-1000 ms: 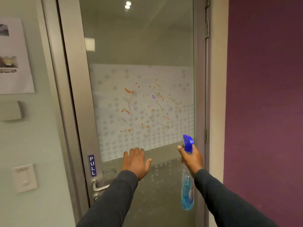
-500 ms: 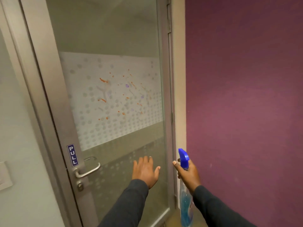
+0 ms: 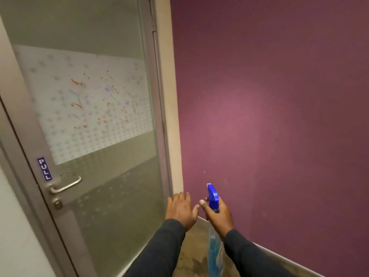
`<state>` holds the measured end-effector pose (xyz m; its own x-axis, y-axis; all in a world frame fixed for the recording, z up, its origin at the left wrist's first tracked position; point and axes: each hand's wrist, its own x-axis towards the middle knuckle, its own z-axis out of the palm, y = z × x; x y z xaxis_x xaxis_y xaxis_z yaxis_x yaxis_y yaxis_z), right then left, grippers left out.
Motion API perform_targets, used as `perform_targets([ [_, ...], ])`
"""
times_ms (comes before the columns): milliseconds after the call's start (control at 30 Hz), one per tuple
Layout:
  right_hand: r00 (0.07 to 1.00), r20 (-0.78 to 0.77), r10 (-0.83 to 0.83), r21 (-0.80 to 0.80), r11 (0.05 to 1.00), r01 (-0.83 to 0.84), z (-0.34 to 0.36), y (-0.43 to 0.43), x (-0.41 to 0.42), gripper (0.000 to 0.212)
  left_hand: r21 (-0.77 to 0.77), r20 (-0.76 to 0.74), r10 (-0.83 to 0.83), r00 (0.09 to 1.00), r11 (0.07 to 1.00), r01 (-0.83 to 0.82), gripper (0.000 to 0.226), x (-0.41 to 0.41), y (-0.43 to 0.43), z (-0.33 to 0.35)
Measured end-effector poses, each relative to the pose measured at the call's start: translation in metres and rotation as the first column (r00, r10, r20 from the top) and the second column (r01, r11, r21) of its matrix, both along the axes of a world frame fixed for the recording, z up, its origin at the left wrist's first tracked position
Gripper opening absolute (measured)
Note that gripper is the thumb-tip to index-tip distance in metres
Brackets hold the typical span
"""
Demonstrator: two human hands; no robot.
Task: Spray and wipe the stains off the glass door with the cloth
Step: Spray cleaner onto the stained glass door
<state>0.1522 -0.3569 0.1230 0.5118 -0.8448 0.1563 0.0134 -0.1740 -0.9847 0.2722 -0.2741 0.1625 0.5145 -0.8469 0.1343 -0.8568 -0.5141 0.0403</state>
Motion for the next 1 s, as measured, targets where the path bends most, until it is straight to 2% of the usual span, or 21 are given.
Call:
perform_targets([
  [300, 0.984, -0.025, -0.176, 0.069, 0.982, 0.177, -0.013, 0.059, -0.159, 0.019, 0.048, -0.065, -0.180, 0.982, 0.982, 0.183, 0.065, -0.159, 0.042, -0.040],
  [600, 0.929, -0.039, -0.368, 0.081, 0.925, 0.370, -0.008, 0.116, -0.253, 0.020, 0.055, -0.036, -0.408, 0.912, 0.911, 0.410, 0.059, -0.247, 0.067, -0.046],
  [767, 0.851, -0.049, -0.522, 0.105, 0.845, 0.524, -0.011, 0.155, -0.285, 0.027, 0.058, -0.017, -0.532, 0.847, 0.845, 0.532, 0.059, -0.270, 0.090, -0.052],
  [1000, 0.739, -0.114, -0.664, 0.183, 0.717, 0.672, -0.039, 0.222, -0.339, 0.037, 0.128, -0.116, -0.657, 0.745, 0.734, 0.667, 0.058, -0.319, 0.136, -0.079],
])
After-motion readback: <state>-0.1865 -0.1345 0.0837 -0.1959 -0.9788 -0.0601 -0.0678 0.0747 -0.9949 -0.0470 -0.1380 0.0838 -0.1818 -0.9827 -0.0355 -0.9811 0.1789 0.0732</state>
